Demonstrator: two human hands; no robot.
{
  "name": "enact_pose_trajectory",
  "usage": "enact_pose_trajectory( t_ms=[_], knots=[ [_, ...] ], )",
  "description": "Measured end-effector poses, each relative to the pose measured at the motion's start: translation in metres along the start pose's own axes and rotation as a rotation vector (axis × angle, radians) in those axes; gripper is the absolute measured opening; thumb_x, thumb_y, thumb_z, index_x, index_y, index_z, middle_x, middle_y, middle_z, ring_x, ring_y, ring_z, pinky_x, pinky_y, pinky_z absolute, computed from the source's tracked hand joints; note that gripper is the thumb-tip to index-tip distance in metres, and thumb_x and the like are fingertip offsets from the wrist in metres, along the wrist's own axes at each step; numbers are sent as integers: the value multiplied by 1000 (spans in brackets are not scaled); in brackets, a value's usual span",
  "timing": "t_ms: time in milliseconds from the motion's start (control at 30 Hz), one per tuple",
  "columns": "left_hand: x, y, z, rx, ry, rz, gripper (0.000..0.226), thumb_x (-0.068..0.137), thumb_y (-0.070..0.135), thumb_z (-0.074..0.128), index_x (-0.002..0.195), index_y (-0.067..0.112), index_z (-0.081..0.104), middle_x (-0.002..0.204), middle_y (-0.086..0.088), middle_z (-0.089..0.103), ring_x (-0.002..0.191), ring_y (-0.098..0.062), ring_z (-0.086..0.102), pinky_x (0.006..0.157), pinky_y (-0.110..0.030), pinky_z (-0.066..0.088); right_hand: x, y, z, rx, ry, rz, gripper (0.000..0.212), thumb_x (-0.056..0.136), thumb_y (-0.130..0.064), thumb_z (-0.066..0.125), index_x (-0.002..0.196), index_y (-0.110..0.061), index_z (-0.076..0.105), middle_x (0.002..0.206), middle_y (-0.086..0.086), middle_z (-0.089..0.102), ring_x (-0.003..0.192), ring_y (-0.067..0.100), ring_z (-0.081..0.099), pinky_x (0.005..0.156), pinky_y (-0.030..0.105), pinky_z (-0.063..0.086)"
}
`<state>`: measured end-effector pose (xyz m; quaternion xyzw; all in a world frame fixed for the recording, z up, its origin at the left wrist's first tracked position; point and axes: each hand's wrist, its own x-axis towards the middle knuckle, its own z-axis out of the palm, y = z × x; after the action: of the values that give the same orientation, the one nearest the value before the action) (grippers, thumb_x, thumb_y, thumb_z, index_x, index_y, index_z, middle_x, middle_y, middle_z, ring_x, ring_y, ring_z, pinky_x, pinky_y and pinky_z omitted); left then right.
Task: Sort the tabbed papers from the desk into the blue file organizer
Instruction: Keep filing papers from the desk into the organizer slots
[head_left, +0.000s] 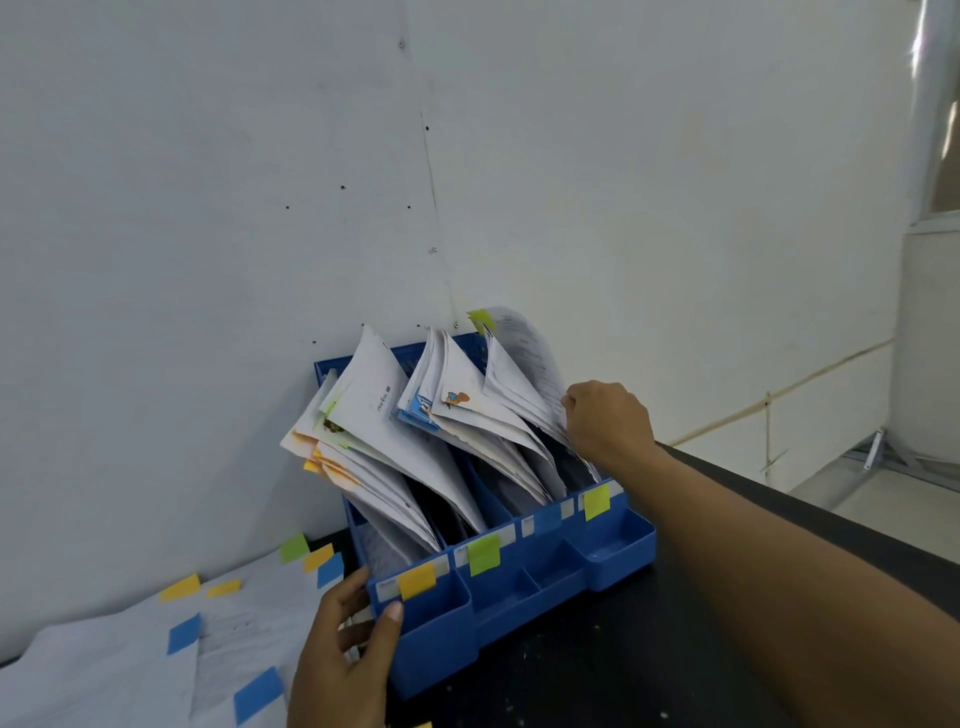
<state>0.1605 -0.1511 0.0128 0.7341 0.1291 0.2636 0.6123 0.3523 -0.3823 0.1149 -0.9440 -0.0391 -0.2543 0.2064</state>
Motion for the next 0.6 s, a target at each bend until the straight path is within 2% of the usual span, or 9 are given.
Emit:
enact_pose_trajectory(
  t_ms=[100, 200, 267, 333, 400, 467, 533, 600],
  knots=[
    [1, 2, -3, 26, -21, -8, 40, 85, 9, 70, 120, 24, 57, 110, -5, 61, 90, -18, 58, 72, -24, 40, -1, 4, -2, 14, -23, 23, 27, 102, -25, 43, 84, -11, 59, 94, 12, 68, 75, 28, 54, 65, 30, 39],
    [3, 6, -9, 93, -74, -10, 40, 85, 15, 71, 120, 27, 54, 110, -3, 60, 89, -14, 57, 76, -27, 40, -7, 6, -7, 60, -15, 50, 36, 103, -35, 41, 112, -11, 66, 111, 12, 69, 95, 33, 62, 74, 34, 44],
    [5, 8, -18, 163, -113, -7, 38, 86, 22, 70, 119, 31, 55, 113, 2, 59, 93, -13, 59, 75, -25, 42, -16, 3, -12, 99, 13, 60, 41, 103, -38, 43, 132, -12, 57, 124, 11, 66, 111, 34, 60, 86, 38, 47],
    [7, 10, -33, 245, -141, 1, 29, 86, 31, 69, 114, 34, 60, 115, 8, 61, 98, -11, 60, 78, -25, 42, -31, -4, -18, 158, 85, 42, 45, 102, -37, 46, 141, -15, 50, 131, 9, 63, 116, 31, 59, 92, 40, 47],
    [5, 11, -53, 309, -161, 4, 21, 85, 32, 70, 103, 38, 63, 110, 13, 63, 98, -5, 59, 78, -23, 41, -49, -16, -22, 261, 198, -21, 41, 102, -34, 50, 138, -16, 53, 127, 6, 64, 109, 28, 61, 87, 38, 48],
    [2, 12, -75, 384, -166, 6, 19, 82, 30, 74, 96, 38, 65, 101, 15, 67, 97, -3, 60, 79, -20, 42, -72, -35, -25, 386, 293, -109, 34, 100, -31, 53, 130, -16, 61, 114, 2, 68, 92, 20, 64, 77, 32, 49],
    [-5, 8, -101, 457, -132, -5, 19, 80, 28, 77, 94, 37, 68, 96, 16, 69, 97, -3, 62, 84, -23, 46, -98, -59, -26, 504, 287, -183, 27, 100, -29, 55, 122, -18, 66, 96, -4, 69, 73, 7, 59, 69, 25, 46],
    [-14, 1, -126, 535, -81, -13, 18, 81, 27, 76, 94, 36, 68, 97, 19, 68, 97, -3, 61, 88, -25, 47, -128, -84, -26, 586, 227, -253, 21, 99, -28, 58, 113, -20, 70, 75, -14, 64, 64, 2, 57, 61, 15, 41]
  ],
)
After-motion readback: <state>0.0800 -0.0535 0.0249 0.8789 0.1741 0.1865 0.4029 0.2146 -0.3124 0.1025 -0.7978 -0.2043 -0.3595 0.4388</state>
